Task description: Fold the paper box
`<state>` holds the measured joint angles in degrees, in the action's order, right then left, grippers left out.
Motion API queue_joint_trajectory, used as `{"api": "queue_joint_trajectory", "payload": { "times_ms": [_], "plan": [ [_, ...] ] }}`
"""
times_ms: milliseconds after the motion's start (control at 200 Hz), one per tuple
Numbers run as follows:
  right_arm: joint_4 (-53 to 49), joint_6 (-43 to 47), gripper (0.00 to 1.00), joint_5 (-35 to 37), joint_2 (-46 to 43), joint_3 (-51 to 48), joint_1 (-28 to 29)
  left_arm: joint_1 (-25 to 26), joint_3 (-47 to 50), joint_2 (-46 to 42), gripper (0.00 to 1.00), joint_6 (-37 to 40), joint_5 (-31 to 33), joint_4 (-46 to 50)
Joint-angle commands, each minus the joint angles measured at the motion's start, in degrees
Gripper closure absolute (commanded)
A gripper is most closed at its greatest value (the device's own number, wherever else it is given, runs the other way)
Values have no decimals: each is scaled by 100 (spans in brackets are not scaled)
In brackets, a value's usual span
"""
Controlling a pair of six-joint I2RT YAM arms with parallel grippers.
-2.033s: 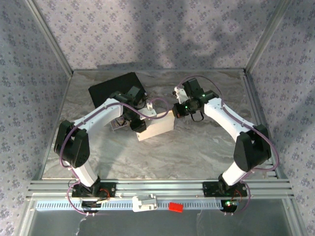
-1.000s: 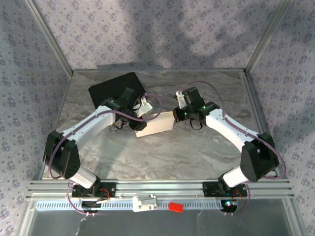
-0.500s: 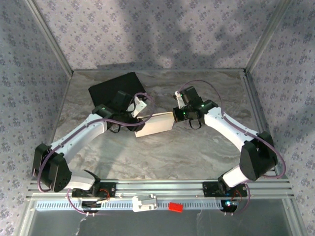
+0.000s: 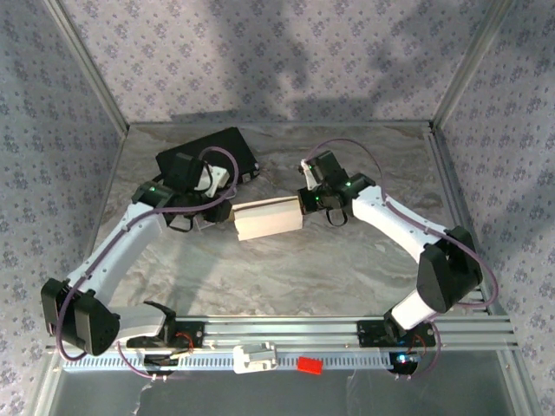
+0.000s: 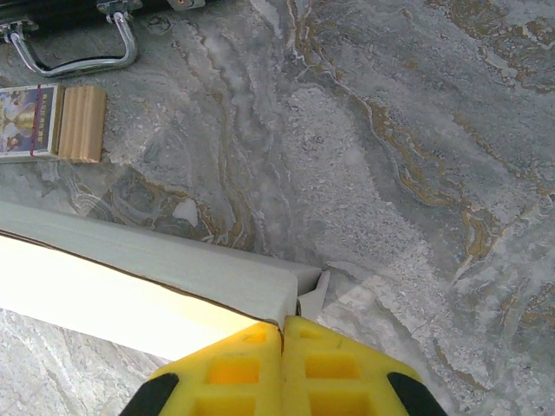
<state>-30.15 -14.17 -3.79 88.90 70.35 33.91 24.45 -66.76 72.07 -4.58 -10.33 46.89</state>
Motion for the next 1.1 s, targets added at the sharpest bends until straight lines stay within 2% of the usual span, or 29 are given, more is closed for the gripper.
{"api": "queue_joint_trajectory", "payload": {
  "times_ms": [0,110,205,330,460,565,725,870,1094],
  "plan": [
    [-387,-77,100,89,147,145,28,-10,-275,32,60,238,-279,482],
    [-395,-51,100,52,171,146,20,-36,-282,102,57,816,141,341],
    [-404,-32,100,14,189,154,18,-89,-441,364,52,1197,126,197],
    [-403,-16,100,16,217,179,19,-133,-645,727,50,1618,189,188],
    [-527,-8,100,2,232,203,6,-160,-312,682,49,2130,-332,-175],
    [-563,11,100,-8,251,230,-1,-227,-142,719,49,2314,-433,-367],
    [-571,2,100,-39,246,199,-30,-291,-273,887,53,2314,-598,-297],
    [-571,-5,100,-42,240,197,-47,-294,-383,1073,68,2234,-773,-148],
    [-571,-7,100,-66,235,205,-58,-297,-516,1219,69,2181,-678,-31]
  ]
}}
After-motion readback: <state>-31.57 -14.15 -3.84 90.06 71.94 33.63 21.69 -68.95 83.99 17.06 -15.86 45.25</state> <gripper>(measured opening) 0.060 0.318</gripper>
